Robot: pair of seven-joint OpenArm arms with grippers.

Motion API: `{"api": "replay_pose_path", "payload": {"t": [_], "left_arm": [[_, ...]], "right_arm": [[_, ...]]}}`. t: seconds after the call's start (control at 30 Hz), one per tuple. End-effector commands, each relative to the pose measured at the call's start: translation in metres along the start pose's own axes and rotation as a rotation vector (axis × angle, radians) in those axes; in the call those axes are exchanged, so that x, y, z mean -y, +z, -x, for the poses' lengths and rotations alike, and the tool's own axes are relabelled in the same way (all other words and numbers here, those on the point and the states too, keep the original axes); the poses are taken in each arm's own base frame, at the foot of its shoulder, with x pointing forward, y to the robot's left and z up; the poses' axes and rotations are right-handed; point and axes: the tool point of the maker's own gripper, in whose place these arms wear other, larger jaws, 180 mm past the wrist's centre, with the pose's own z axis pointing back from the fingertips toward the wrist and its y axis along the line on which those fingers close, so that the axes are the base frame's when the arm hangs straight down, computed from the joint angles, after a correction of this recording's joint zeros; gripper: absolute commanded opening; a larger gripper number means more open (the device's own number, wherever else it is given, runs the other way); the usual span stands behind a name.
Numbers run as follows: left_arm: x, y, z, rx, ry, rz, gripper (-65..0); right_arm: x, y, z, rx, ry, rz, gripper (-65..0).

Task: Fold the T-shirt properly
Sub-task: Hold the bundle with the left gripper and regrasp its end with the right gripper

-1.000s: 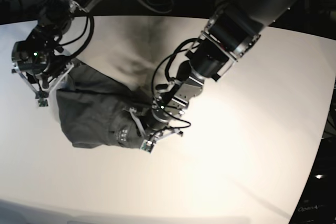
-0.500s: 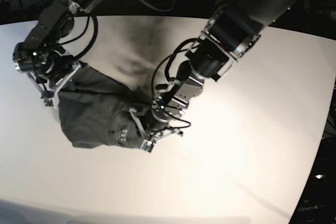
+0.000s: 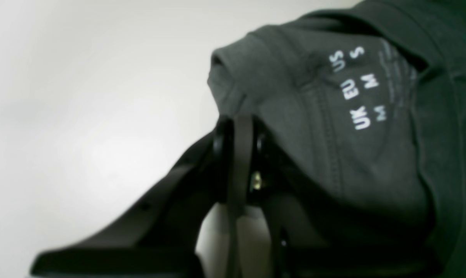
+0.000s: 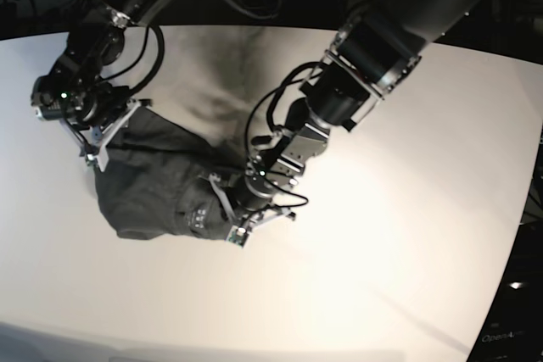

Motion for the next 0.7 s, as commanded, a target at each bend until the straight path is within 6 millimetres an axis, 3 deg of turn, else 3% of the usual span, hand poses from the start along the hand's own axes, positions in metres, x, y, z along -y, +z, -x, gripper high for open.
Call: {"api": "replay_pose_path", "payload": {"t": [0.0,0.23,0.47,0.67], "left_arm": [[-0.003,0.0,0.008,-0.055,-0.005,-0.014,-62.3],[-0.003,0.0,0.007,-0.053,-0.005,-0.014,-62.3],[-0.004,0.0,0.006,-0.052,-0.006,-0.015,-62.3],[-0.004,0.0,0.006,-0.052,-0.006,-0.015,-62.3]], "right_arm": [[0.002,0.005,-0.011,0.033,0.005,0.006,-44.1],[0.001,0.004,-0.012,0.033,0.011,0.003,-44.3],[-0.015,-0.02,-0.003,0.016,0.001,-0.071,-44.3],[-0.017,-0.022,-0.004,0.025,-0.002,-0.079,-44.5]]}}
